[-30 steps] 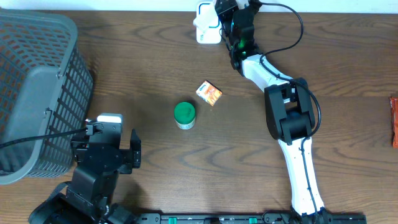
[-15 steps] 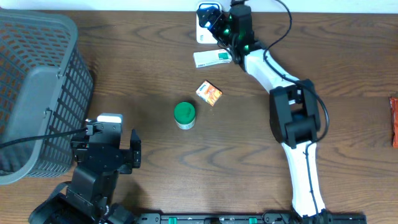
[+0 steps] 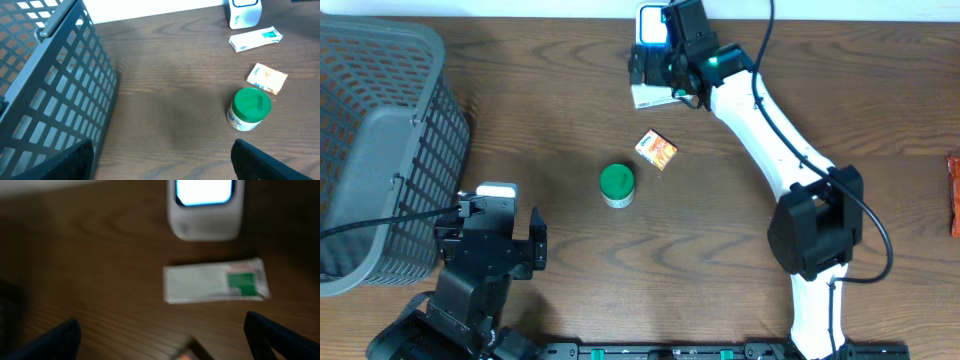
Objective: Scan the item barcode
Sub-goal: 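Hold the Panadol box barcode in front of the scanner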
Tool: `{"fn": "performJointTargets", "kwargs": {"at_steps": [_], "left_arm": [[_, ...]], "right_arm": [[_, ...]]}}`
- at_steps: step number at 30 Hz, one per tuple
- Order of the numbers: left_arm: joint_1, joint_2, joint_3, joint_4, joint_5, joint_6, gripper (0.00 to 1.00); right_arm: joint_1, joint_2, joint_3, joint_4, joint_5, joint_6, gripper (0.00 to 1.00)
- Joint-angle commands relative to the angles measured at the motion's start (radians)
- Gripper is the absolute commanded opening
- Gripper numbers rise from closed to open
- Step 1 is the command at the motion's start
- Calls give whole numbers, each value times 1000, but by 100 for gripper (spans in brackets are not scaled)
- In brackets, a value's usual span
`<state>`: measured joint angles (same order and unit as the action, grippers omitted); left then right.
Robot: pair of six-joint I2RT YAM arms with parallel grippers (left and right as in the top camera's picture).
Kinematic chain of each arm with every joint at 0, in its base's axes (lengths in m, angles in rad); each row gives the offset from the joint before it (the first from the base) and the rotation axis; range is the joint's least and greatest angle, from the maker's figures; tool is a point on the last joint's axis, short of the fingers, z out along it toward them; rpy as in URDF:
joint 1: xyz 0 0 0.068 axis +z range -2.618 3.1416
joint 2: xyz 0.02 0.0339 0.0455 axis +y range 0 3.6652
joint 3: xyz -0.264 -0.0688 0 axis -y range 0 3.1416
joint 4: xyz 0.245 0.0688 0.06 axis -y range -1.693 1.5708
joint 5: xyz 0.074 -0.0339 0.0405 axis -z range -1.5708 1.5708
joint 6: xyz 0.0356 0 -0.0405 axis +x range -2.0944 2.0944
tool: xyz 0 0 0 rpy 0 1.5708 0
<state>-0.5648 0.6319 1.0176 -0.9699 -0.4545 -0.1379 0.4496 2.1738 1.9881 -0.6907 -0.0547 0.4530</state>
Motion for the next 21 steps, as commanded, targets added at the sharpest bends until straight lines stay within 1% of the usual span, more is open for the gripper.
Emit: {"fn": "performJointTargets", "kwargs": {"at_steps": [1, 4, 8, 10, 12, 14, 19, 21], "left_arm": [[-3, -4, -2, -2, -10, -6, 88], [-3, -4, -2, -2, -10, -6, 88], [-3, -4, -2, -2, -10, -6, 88], [-3, -4, -2, -2, -10, -6, 88], [-3, -4, -2, -2, -10, -6, 88], [-3, -4, -2, -2, -10, -6, 88], [-3, -4, -2, -2, -10, -6, 88], [-3, -4, -2, -2, -10, -6, 88]], "right_arm": [[-14, 53, -6, -35, 128, -121, 99], [-32, 66, -6, -42, 132, -122, 99], [-57, 98, -6, -18, 122, -161, 99], [-69, 124, -6, -18, 72, -169, 99], [-78, 152, -6, -8, -22, -261, 99], [-84, 179, -6, -2, -101, -403, 99], [-94, 198, -6, 1, -82, -612, 99], [-98, 198, -6, 21, -82, -657, 99]]}}
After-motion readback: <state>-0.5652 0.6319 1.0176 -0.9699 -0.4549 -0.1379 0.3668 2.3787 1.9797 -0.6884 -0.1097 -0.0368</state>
